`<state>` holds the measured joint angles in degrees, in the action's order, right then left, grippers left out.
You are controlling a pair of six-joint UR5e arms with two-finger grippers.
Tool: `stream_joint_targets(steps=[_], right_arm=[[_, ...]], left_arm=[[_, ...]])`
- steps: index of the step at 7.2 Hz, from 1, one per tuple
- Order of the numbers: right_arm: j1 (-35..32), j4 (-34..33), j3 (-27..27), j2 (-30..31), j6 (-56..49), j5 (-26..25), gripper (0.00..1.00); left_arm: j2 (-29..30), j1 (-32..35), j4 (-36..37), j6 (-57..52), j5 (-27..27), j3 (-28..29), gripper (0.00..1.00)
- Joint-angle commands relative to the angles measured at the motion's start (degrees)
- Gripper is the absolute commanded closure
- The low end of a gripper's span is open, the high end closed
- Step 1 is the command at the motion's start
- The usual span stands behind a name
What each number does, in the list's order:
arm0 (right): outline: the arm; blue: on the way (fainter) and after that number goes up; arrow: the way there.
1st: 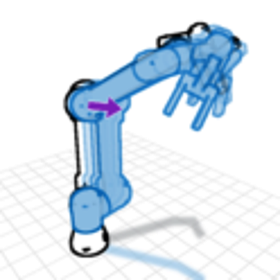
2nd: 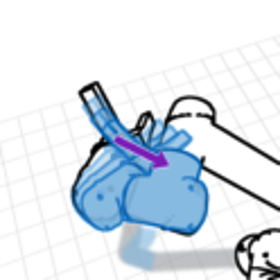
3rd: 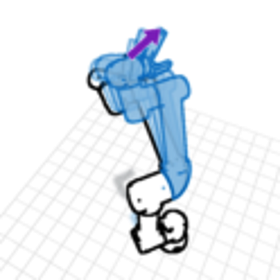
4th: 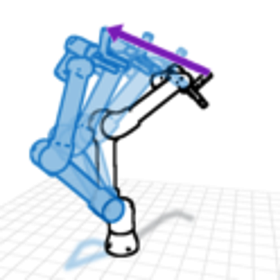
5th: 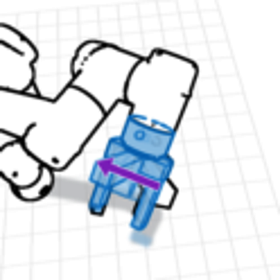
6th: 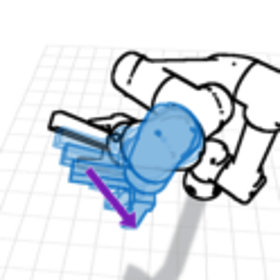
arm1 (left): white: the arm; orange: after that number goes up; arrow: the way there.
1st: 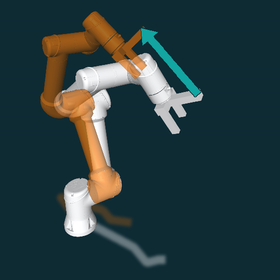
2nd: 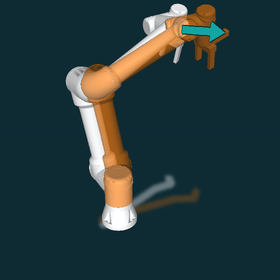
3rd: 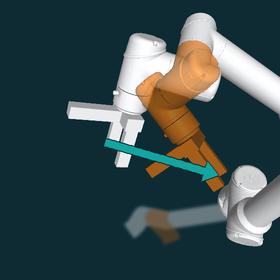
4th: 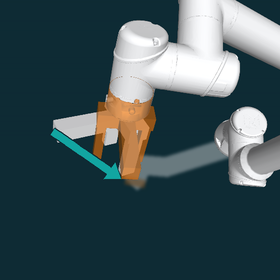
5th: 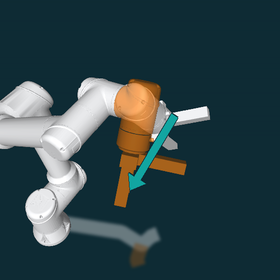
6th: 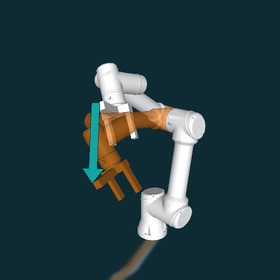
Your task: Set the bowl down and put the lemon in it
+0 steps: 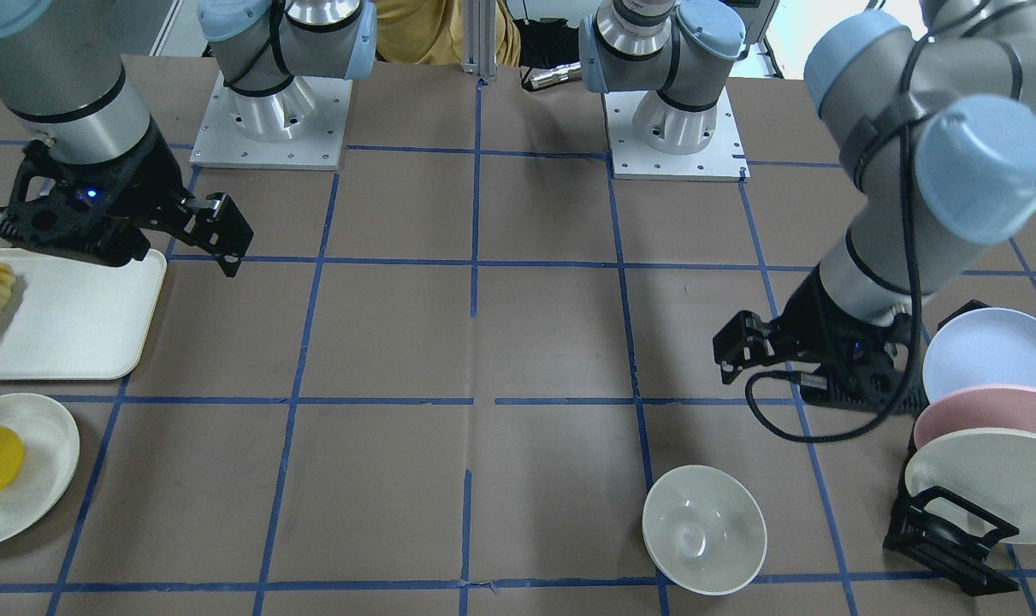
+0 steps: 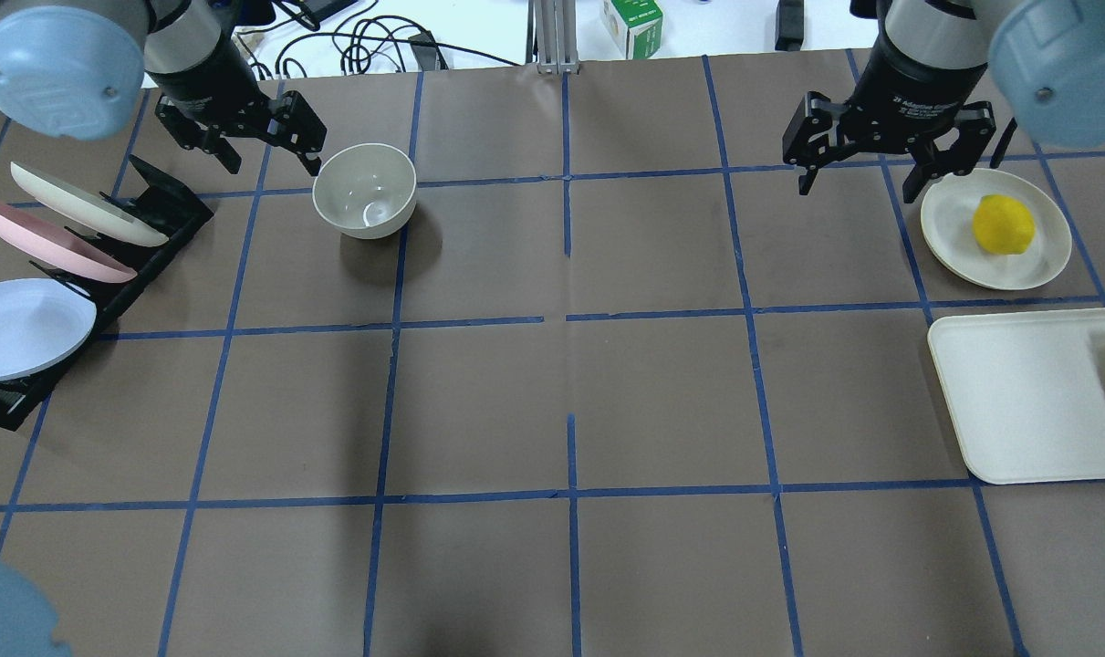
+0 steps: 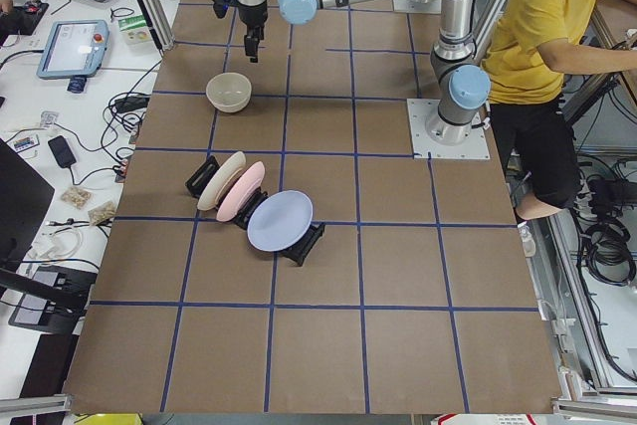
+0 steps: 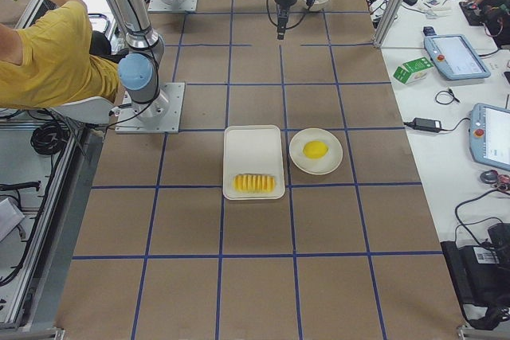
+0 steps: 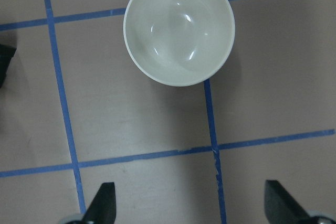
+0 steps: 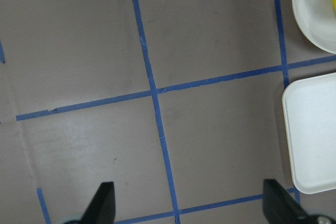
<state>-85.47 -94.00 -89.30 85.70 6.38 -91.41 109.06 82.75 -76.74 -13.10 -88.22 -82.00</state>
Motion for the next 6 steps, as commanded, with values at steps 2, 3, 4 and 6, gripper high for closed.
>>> stream_joint_targets(steps=[2, 3, 4, 6], right_arm=[[11.0, -4.0, -0.1, -4.2, -17.1, 0.5, 0.00], [13.0, -8.1, -0.1, -7.7, -20.8, 0.7, 0.00], [15.0, -11.8, -0.1, -10.4, -26.9, 0.3, 0.00], [21.8, -14.3, -0.1, -14.1, -36.8, 0.9, 0.00]], left_arm=[[12.9, -2.5, 9.6, -1.5, 0.6, 3.4, 0.00], [14.9, -2.5, 10.0, -1.5, 0.4, 3.7, 0.00], [16.6, -2.5, 11.9, -1.4, 0.4, 3.6, 0.00], [19.2, -2.5, 14.8, -1.1, 0.7, 2.7, 0.02]])
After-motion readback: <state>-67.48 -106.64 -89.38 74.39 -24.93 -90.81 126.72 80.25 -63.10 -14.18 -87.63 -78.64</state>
